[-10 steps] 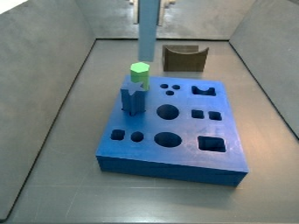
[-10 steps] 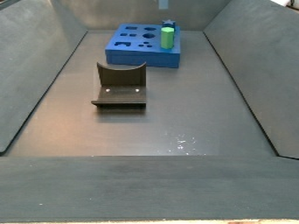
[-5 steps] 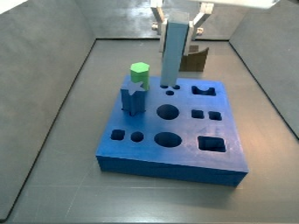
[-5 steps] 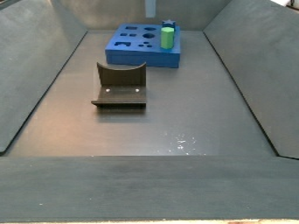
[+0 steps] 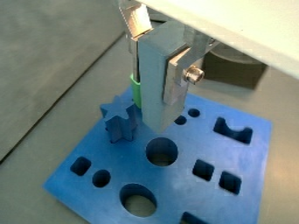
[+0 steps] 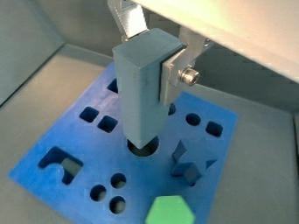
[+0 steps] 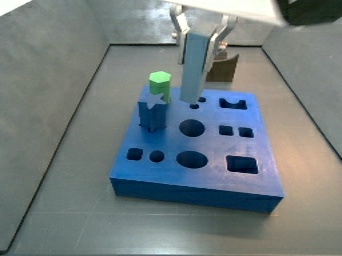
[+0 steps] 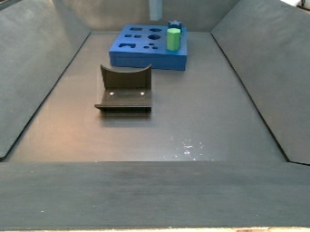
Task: Pick up the rectangle object. Move up. Place the rectangle object on the fixture. Regrasp the rectangle object. Move to above the board. Insert the rectangle object.
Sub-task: Insert the rectangle object.
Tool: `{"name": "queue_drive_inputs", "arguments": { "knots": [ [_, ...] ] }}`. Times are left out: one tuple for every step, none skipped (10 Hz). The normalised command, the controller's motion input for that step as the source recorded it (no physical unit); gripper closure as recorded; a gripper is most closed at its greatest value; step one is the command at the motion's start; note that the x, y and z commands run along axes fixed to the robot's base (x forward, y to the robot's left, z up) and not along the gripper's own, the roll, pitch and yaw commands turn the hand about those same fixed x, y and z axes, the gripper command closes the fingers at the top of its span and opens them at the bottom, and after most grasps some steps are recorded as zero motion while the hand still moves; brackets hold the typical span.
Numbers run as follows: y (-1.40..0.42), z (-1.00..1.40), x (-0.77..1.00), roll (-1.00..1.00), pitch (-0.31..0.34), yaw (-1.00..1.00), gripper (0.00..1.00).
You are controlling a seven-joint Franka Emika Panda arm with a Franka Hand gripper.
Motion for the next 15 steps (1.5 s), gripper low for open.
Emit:
{"name": "queue_drive_inputs", "arguments": {
  "knots": [
    [0.0, -0.17, 0.0, -0.11, -0.149, -1.0, 1.0],
    [0.0, -0.17, 0.0, -0.12, -0.146, -1.0, 1.0],
    [0.0, -0.03, 0.28, -0.2, -0.137, -0.79, 1.0],
    [0.0, 0.0, 0.0, -0.01, 0.0, 0.0, 1.0],
    [0.0, 0.15, 0.15, 0.0, 0.0, 0.0, 1.0],
    [0.0, 0.7, 0.68, 0.0, 0.066, -0.14, 1.0],
    [-0.19, 0.47, 0.68, 0.0, 0.071, -0.29, 1.0],
    [-0.19, 0.0, 0.05, 0.0, -0.037, -0.91, 1.0],
    [0.0, -0.11, 0.0, 0.0, -0.026, -1.0, 1.0],
    [0.0, -0.18, 0.0, -0.02, -0.057, -1.0, 1.0],
    [0.0, -0.25, 0.0, -0.06, -0.094, -1.0, 1.0],
    [-0.01, -0.33, 0.0, -0.14, -0.18, -1.0, 1.0],
    [0.0, 0.0, 0.0, 0.03, 0.0, 0.0, 1.0],
    [0.0, -0.03, 0.0, 0.0, 0.0, 0.0, 1.0],
    [-0.66, -0.09, 0.01, 0.09, 0.0, -0.57, 1.0]
  ]
}}
